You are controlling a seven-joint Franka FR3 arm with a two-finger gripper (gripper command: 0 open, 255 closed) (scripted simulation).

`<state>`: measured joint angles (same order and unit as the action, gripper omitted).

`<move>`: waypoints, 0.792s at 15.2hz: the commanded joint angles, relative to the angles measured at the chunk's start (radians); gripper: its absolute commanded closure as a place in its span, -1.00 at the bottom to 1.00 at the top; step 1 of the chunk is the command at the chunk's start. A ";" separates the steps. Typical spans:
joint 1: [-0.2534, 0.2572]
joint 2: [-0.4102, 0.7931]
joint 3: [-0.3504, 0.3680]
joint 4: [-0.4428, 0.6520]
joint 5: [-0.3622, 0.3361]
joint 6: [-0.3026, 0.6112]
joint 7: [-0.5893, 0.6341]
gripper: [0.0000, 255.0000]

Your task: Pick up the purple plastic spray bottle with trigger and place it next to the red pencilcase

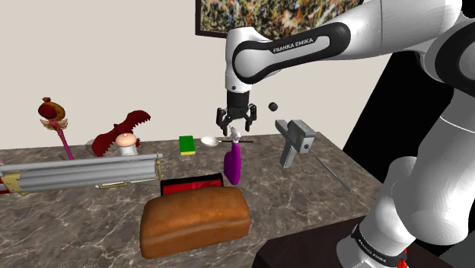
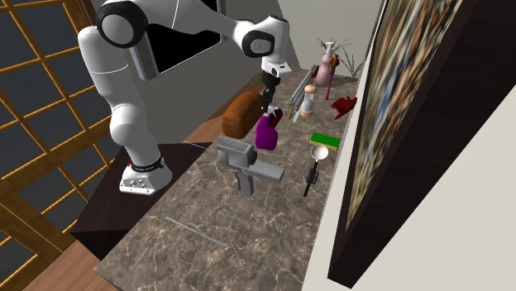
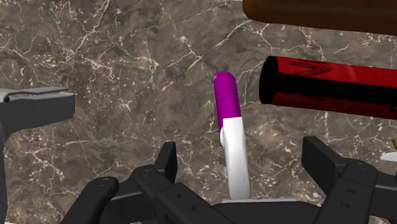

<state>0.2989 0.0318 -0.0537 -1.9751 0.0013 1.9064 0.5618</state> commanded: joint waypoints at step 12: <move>0.000 -0.009 0.000 0.117 -0.001 -0.126 0.000 -1.00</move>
